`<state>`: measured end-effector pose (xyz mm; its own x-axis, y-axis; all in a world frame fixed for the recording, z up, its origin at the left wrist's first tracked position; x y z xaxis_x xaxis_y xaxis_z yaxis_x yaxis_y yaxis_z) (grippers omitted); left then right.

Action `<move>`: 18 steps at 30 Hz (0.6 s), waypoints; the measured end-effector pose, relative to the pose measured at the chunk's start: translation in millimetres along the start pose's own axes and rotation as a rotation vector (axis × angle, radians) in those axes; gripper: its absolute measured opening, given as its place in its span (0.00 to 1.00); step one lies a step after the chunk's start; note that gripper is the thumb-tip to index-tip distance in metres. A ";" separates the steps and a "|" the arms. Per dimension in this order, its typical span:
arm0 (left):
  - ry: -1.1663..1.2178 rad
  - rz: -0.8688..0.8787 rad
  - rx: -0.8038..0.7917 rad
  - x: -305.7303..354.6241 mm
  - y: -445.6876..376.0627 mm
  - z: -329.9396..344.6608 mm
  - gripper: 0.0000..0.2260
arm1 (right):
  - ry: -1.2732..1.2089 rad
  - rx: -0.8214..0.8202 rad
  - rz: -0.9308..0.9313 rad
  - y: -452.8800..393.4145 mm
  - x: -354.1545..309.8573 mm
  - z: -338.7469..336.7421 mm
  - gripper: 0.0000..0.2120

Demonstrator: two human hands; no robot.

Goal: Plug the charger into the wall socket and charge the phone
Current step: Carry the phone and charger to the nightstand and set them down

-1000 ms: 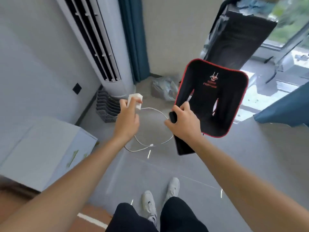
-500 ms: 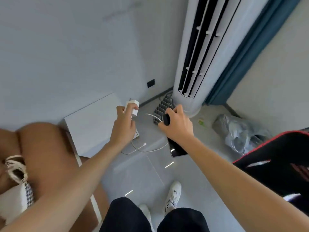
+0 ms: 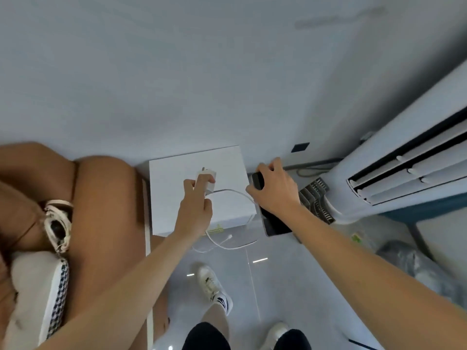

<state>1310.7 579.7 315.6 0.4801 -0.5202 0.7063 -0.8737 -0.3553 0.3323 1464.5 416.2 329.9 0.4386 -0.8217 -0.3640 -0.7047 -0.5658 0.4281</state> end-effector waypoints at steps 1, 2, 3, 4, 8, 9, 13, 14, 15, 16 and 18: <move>0.011 -0.016 -0.010 -15.7 -13.7 -1.2 0.27 | 0.006 -0.012 -0.007 -21.6 -6.5 6.5 0.19; 0.012 -0.024 -0.014 -31.0 -27.7 -2.2 0.27 | 0.009 -0.022 -0.014 -43.4 -12.2 13.5 0.19; 0.008 -0.029 -0.015 -46.4 -41.9 -2.7 0.27 | 0.005 -0.033 -0.020 -65.1 -16.7 21.1 0.19; 0.003 -0.038 -0.018 -61.6 -55.2 -1.9 0.27 | -0.004 -0.045 -0.023 -85.7 -19.4 30.0 0.18; 0.028 -0.066 -0.032 -117.6 -105.4 12.5 0.26 | -0.010 -0.089 -0.042 -166.3 -20.7 73.6 0.19; 0.034 -0.069 -0.030 -130.3 -117.4 18.7 0.27 | -0.007 -0.097 -0.043 -185.8 -18.6 86.1 0.19; 0.037 -0.067 -0.010 -184.6 -164.6 45.6 0.27 | -0.025 -0.132 -0.062 -258.5 -9.4 140.0 0.19; 0.041 -0.069 -0.008 -197.4 -175.5 51.8 0.27 | -0.027 -0.134 -0.073 -274.3 -7.5 152.8 0.18; 0.040 -0.081 -0.006 -209.9 -185.1 57.6 0.26 | -0.021 -0.135 -0.085 -289.1 -5.8 165.0 0.18; 0.037 -0.098 -0.004 -221.7 -194.0 62.4 0.26 | -0.009 -0.135 -0.099 -302.9 -4.6 176.3 0.18; 0.027 -0.129 -0.005 -243.0 -208.5 70.6 0.25 | 0.022 -0.135 -0.119 -327.7 -1.8 195.3 0.19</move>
<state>1381.7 725.3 30.6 0.5860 -0.4496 0.6741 -0.8055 -0.4139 0.4241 1585.8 616.5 28.7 0.5278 -0.7489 -0.4007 -0.5666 -0.6619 0.4907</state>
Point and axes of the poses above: each hand's wrist, its own y-axis away from the middle knuckle, its own z-axis out of the palm, x = y × z, the point moved 5 cm from there along -y, towards the middle knuckle, and after that the axes turned 15 degrees about -x, right-handed, at the moved point
